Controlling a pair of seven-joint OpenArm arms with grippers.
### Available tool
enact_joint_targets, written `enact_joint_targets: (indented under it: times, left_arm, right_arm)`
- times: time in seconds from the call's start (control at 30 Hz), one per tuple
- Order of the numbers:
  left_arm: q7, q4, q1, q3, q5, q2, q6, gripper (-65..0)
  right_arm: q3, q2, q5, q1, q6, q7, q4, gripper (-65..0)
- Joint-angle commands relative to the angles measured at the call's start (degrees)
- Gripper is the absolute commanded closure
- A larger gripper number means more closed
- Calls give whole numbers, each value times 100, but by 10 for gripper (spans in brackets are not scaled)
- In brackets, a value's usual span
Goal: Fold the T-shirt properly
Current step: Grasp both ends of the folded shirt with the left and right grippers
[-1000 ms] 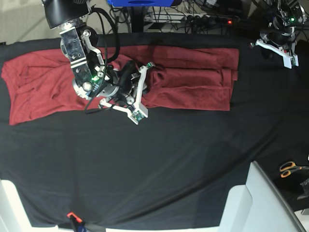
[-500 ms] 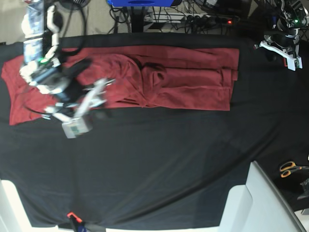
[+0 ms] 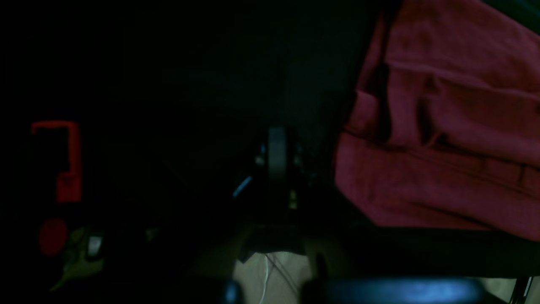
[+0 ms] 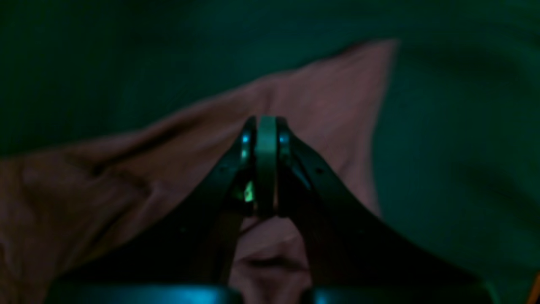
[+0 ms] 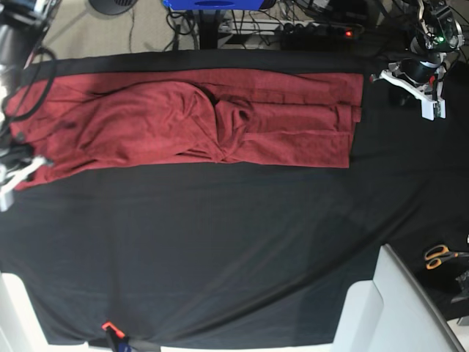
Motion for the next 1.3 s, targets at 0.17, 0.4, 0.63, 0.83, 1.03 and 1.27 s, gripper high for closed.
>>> enact_joint_targets:
  times: [0.17,0.4,0.63,0.83,1.03,1.27]
  left_arm:
    - [-77,51,119,-18,-1577,-436,-10,-163]
    - [441,-687,-321,-18,-2869,-840,-1197,-650]
    - [837,-2261,-1411,386,-2043,-779,-1553,-650]
    - [819,-2753,-1508,641,-1946,-568,-1553,-650]
    - [819,-2736,-1455,1063,-1946,-471,-1553,-650]
    - [635,-3175,-1631,1230,-1946,-454,-1553,-441]
  right_arm:
    - [144,44,44,-528,21,111,305,-12]
    - [39,-439,44,-1512,21,1131,859,-14]
    - [-445,-448,44,-1723,21,1342,841,-14]
    - [-436,-448,44,-1723,21,1342,876,-14]
    - [-445,-457,44,-1723,21,1333,876,-14]
    - [-436,-466,44,-1723,21,1333,868,-14]
